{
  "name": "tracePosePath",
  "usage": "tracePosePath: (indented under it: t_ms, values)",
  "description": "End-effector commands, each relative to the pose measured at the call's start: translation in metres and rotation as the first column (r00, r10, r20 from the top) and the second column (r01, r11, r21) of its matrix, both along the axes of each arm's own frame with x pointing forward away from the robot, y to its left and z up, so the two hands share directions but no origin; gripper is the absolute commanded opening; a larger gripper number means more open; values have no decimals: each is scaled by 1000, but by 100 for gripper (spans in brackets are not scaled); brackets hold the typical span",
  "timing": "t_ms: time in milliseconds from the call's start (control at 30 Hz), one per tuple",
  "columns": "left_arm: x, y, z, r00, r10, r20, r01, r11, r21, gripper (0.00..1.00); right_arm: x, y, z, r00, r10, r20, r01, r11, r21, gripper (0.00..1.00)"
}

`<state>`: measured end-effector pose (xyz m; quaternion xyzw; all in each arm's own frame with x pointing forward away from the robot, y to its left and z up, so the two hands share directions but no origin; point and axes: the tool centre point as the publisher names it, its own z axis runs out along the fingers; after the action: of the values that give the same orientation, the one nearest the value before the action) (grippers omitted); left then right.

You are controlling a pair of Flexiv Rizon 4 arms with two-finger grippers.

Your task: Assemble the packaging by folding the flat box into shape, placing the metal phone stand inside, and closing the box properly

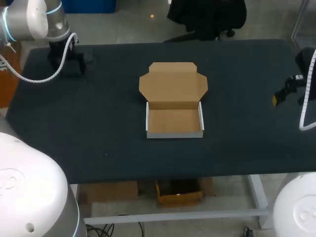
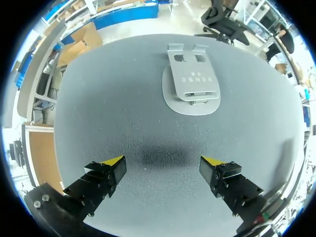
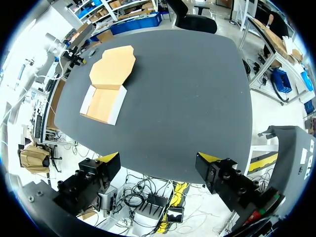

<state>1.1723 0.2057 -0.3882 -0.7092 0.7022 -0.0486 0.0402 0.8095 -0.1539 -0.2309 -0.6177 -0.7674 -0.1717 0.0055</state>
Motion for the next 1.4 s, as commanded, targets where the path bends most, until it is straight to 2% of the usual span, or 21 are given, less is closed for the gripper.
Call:
tracePosePath:
  t_ms: [33, 400, 833, 1233, 1400]
  values:
    - [7, 1, -3, 1000, -1, -13, 1, 1000, -1, 100, -1, -1, 1, 1000, 2, -3, -2, 1000, 1, 100]
    - [4, -14, -3, 1000, -28, -13, 27, 999, -17, 100, -1, -1, 1, 1000, 2, -3, -2, 1000, 1, 100]
    - [-2, -40, -3, 998, -64, -9, 64, 998, 4, 100, -1, -1, 1, 1000, 2, -3, -2, 1000, 1, 100]
    - [-10, -44, -1, 998, -59, -13, 59, 998, 12, 100, -1, -1, 1, 1000, 2, -3, -2, 1000, 1, 100]
    - [-15, -48, 3, 998, -57, -17, 57, 998, -5, 100, -1, -1, 1, 1000, 2, -3, -2, 1000, 1, 100]
